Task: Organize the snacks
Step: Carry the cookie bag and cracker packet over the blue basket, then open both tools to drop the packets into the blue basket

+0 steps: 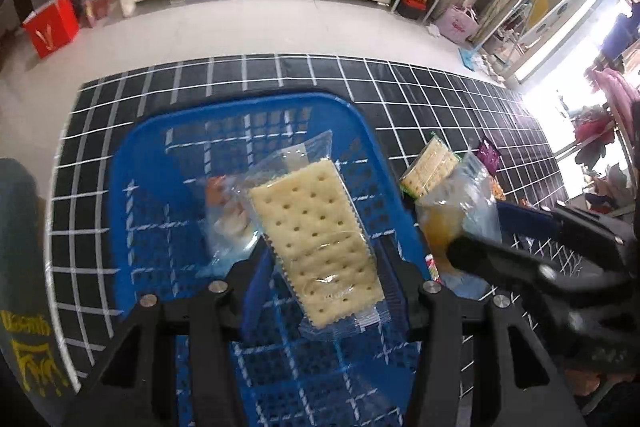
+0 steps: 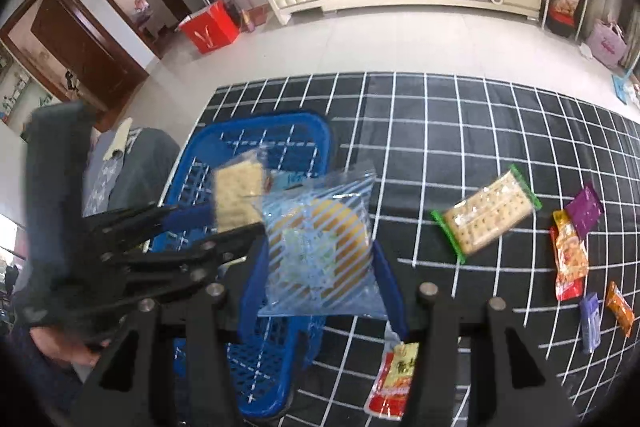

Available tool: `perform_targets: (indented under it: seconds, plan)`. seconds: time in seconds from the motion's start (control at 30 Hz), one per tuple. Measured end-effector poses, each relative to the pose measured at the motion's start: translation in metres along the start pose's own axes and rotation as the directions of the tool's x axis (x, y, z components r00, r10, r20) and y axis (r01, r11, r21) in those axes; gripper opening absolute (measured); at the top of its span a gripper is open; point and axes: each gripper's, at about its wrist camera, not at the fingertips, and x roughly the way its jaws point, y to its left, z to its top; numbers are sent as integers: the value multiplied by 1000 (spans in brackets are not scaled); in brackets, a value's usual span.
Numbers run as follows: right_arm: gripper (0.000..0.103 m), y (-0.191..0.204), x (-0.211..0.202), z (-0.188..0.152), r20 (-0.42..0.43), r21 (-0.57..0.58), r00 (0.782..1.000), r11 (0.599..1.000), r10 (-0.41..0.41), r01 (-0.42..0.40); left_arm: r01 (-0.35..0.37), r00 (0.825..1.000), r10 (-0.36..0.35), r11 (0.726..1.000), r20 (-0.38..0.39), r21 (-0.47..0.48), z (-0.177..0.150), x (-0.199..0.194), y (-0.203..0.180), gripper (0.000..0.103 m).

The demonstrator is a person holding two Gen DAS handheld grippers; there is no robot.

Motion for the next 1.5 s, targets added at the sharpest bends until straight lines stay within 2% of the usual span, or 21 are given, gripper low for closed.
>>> perform_targets:
  seconds: [0.03, 0.07, 0.1, 0.17, 0.27, 0.47, 0.77, 1.0, 1.2, 1.27, 1.43, 1.5]
  plan:
    - [56, -3, -1, 2, 6, 4, 1000, 1000, -9, 8, 7, 1000, -7, 1000, -6, 19, 6, 6, 0, 57]
    - [56, -5, -2, 3, 7, 7, 1000, 1000, -13, 13, 4, 1000, -4, 999, -1, 34, 9, 10, 0, 69]
    - [56, -5, -3, 3, 9, 7, 1000, 1000, -14, 14, -10, 1000, 9, 999, 14, 38, 11, 10, 1, 71]
    - [56, -5, -5, 3, 10, 0, 1000, 1000, -16, 16, -36, 999, 35, 999, 30, 24, 12, 7, 6, 71]
    - [56, -4, -5, 3, 6, -3, 1000, 1000, -26, 26, -14, 1000, 14, 1000, 25, -2, 10, -1, 15, 71]
    - [56, 5, -8, 3, 2, 16, 1000, 1000, 2, -2, -53, 997, 53, 999, 58, 9, -7, -34, 24, 71]
    - [56, 45, -14, 4, 9, -37, 1000, 999, 14, -13, -77, 993, 77, 997, 86, -9, -31, -70, 41, 71]
    - [56, 70, 4, 9, -17, -84, 1000, 996, -8, 6, -86, 991, 89, 996, 104, -31, -41, -84, 59, 71]
    - [56, 81, 28, 22, -35, -139, 995, 986, -97, 92, -99, 988, 103, 994, 116, -45, -39, -85, 74, 71]
    - [56, 80, 37, 27, -45, -147, 986, 978, -159, 151, -96, 988, 102, 994, 117, -56, -37, -83, 80, 71]
    - [56, 74, 53, 38, -51, -167, 975, 964, -218, 207, -83, 991, 91, 994, 101, -76, -31, -69, 86, 71]
    - [56, 75, 61, 42, -47, -211, 965, 947, -259, 244, -84, 991, 92, 993, 100, -79, -28, -64, 85, 71]
